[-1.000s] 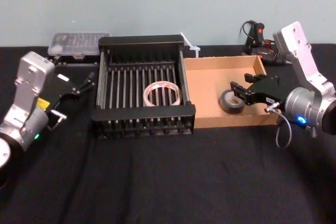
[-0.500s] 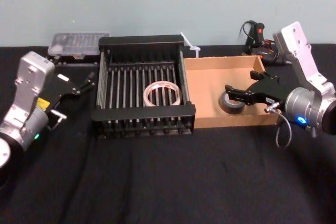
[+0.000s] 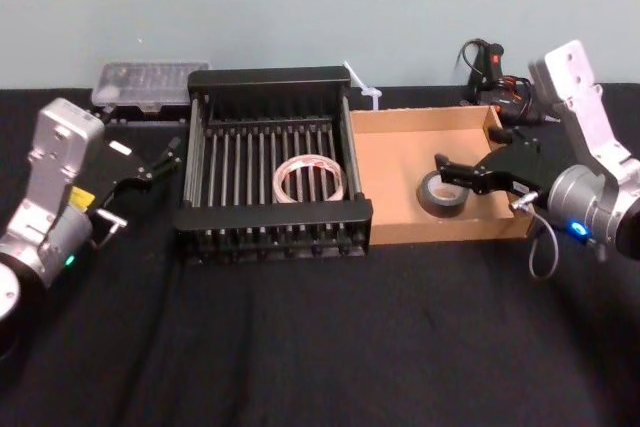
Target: Pick up the white tape and place it into the black box , Pick up the silver tape and place it into the brown box.
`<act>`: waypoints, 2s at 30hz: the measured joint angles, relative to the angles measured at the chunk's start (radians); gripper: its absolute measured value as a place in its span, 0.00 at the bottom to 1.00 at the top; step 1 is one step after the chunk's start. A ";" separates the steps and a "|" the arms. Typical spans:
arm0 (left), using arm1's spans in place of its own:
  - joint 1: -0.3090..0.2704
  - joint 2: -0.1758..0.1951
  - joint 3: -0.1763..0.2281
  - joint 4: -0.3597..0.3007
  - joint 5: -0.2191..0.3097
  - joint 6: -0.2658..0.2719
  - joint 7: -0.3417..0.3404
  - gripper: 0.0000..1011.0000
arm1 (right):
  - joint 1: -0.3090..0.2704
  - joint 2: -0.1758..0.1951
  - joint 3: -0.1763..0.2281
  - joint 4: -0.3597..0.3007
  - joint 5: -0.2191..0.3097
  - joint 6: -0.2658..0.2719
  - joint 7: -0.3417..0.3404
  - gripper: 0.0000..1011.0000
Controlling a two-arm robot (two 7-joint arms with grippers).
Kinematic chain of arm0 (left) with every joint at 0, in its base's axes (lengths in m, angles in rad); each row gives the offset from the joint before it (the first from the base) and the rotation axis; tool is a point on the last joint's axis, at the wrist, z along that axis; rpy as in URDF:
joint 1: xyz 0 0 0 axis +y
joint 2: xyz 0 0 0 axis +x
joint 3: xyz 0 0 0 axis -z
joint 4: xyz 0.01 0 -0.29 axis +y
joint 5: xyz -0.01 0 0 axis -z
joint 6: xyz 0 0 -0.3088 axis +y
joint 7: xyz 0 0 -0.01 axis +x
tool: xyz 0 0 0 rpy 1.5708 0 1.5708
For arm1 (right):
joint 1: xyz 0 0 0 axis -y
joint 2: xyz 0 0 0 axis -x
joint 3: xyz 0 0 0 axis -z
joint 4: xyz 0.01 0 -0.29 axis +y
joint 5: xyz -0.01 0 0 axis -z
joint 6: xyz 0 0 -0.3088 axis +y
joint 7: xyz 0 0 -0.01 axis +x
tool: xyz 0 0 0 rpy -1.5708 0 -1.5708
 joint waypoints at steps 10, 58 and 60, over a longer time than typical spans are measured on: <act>0.000 0.000 0.000 0.000 0.000 0.000 0.000 0.99 | -0.085 -0.058 0.035 0.007 -0.143 -0.279 -0.175 0.99; 0.000 0.000 0.000 0.000 0.000 0.000 0.000 0.99 | -0.120 -0.130 0.069 0.125 -0.253 -0.450 -0.296 0.99; 0.000 0.000 0.000 0.000 0.000 0.000 0.000 0.99 | -0.120 -0.130 0.069 0.125 -0.253 -0.450 -0.296 0.99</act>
